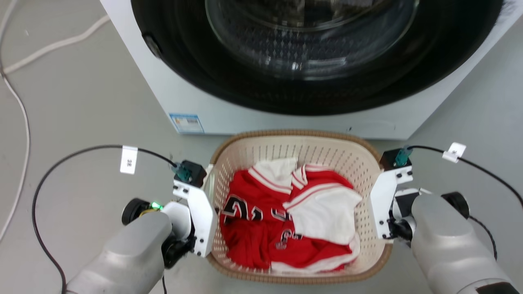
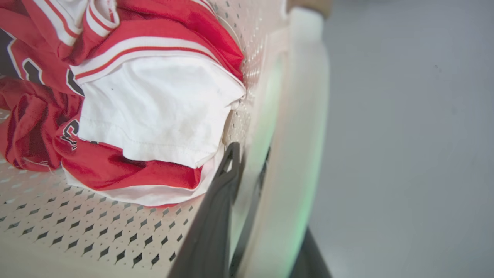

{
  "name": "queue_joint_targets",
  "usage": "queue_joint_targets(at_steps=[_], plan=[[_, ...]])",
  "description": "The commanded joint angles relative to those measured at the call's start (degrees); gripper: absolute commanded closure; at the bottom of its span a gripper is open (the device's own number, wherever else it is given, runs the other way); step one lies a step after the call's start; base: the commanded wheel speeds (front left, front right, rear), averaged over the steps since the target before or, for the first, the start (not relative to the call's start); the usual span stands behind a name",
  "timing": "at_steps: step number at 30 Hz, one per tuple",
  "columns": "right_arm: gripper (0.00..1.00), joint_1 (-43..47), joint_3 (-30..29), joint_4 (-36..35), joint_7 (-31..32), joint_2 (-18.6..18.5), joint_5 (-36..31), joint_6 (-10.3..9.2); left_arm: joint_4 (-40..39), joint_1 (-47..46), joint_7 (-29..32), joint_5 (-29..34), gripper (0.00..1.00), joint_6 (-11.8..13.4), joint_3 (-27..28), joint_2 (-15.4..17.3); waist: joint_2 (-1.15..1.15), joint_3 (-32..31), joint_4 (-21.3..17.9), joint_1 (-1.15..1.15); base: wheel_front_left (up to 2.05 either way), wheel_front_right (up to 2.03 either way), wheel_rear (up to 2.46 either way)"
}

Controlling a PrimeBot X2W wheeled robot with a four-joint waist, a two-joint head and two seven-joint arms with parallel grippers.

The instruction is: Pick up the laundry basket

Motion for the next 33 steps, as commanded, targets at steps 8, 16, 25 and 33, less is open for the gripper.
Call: queue_joint_targets(at_steps=[8,16,25,33], plan=[[1.0,2.7,7.8,-0.2,5.2,-1.1,6.8,-0.09,-2.6,1.3,3.2,-3.2,1.0,-0.7,-3.7,2.9,0.0,-8.8,-1.0,0.01,0.0,0.0,0.0],[1.0,3.4,15.2,-4.5,10.6,-2.3,14.9,-0.07,-5.6,1.6,9.0,-6.9,1.0,-0.7,-5.6,4.4,0.0,-12.7,-1.5,0.01,0.0,0.0,0.0],[1.0,5.3,21.2,-8.5,18.0,-5.1,23.3,0.01,-6.7,3.1,11.3,-9.1,1.0,-0.7,-6.3,4.8,0.0,-15.4,-1.5,0.01,0.0,0.0,0.0],[1.0,6.1,24.6,-11.3,20.8,-7.1,28.2,0.01,-7.0,4.2,13.3,-9.6,1.0,-0.7,-6.6,4.2,0.0,-16.5,-1.5,0.01,0.0,0.0,0.0]])
